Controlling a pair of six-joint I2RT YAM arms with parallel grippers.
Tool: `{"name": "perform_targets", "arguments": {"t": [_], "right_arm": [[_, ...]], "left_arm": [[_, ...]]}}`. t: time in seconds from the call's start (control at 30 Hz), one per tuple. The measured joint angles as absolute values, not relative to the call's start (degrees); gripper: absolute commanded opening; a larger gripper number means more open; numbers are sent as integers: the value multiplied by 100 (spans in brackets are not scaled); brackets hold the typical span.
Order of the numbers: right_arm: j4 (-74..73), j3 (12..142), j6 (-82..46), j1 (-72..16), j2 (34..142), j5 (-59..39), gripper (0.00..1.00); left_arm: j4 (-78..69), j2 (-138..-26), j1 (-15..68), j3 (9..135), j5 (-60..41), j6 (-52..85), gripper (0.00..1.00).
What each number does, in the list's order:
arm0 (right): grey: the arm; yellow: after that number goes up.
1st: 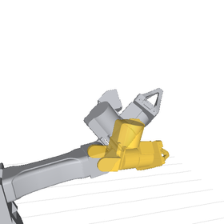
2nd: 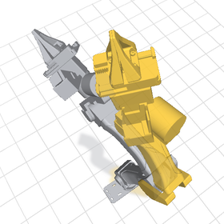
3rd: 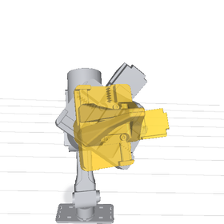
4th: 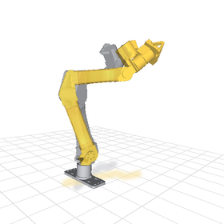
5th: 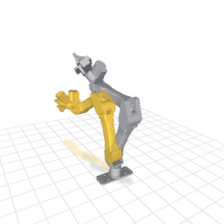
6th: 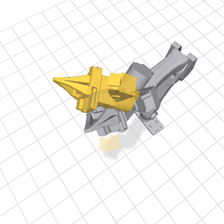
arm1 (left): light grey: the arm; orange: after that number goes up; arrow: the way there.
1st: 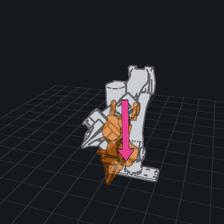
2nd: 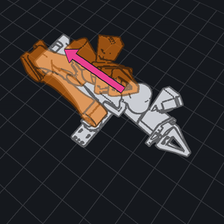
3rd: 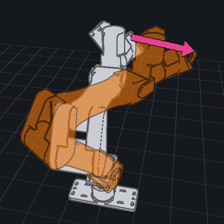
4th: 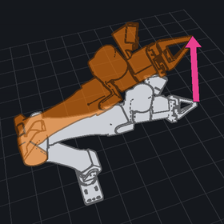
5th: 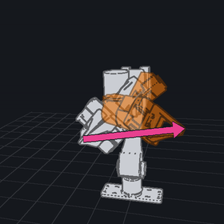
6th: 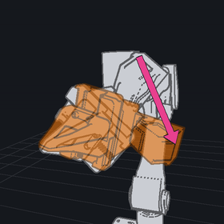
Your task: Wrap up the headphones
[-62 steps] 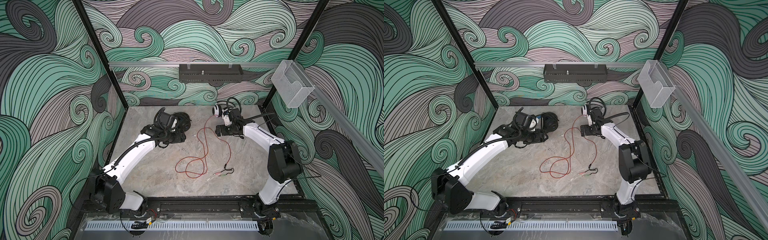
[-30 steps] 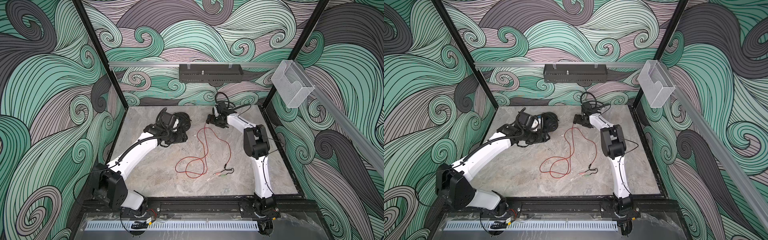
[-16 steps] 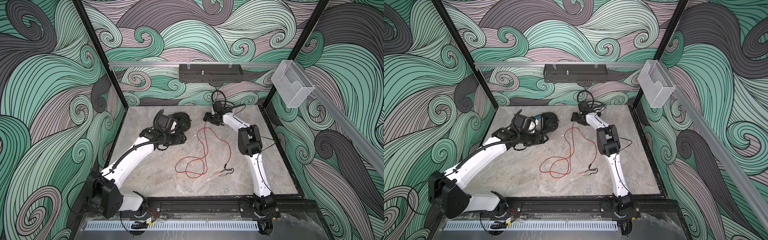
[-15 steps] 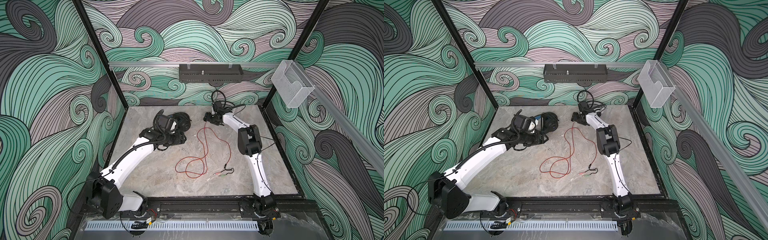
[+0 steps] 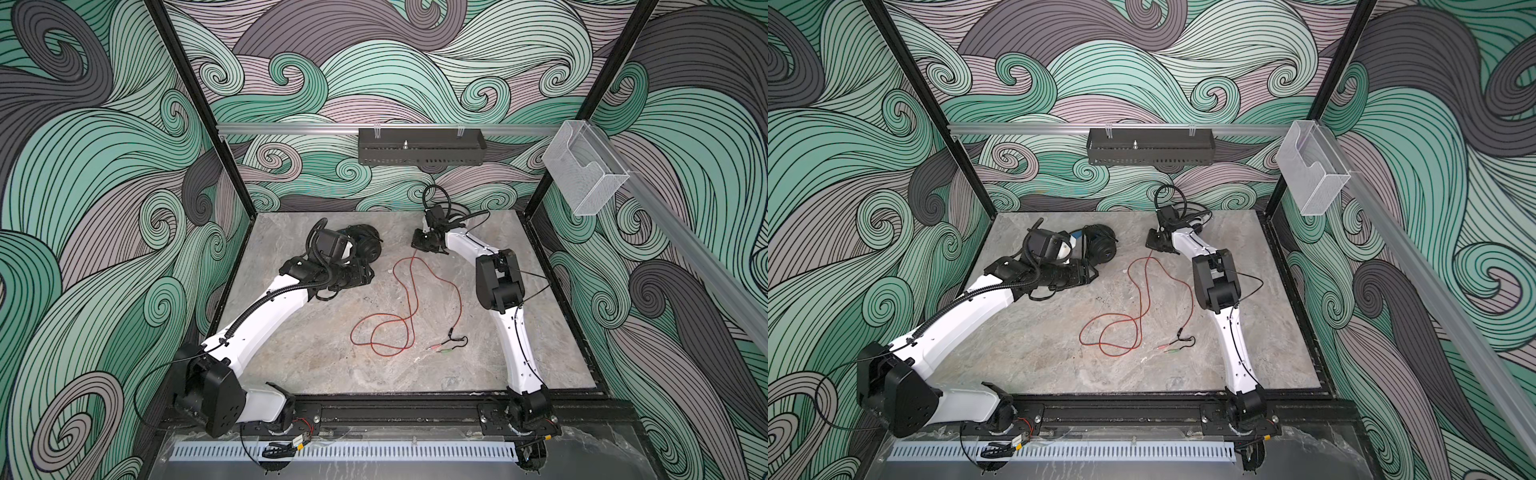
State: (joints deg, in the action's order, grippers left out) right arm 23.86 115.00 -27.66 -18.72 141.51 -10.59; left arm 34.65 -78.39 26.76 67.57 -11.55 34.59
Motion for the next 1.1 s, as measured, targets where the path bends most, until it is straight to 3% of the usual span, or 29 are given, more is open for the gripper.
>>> {"name": "perform_targets", "arguments": {"t": [0.13, 0.53, 0.8, 0.93, 1.1], "right_arm": [[2206, 10425, -2543, -1874, 13343, -1098, 0], [2034, 6545, -1763, -1800, 9616, -1566, 0], [2322, 5295, -1485, -1466, 8672, -1658, 1], [2421, 5028, -1492, -1048, 8503, -1616, 12], [2676, 5325, -1354, -755, 8407, -1387, 41]], "left_arm": [[3470, -8034, 2676, 6816, -1184, 3459, 70], [3479, -8724, 2674, 7041, -1199, 3500, 67], [3500, -8733, 2679, 7131, -1210, 3472, 67], [3656, -8733, 2759, 7255, -1170, 3363, 67], [4012, -8842, 2886, 7631, -1090, 3227, 69]]}}
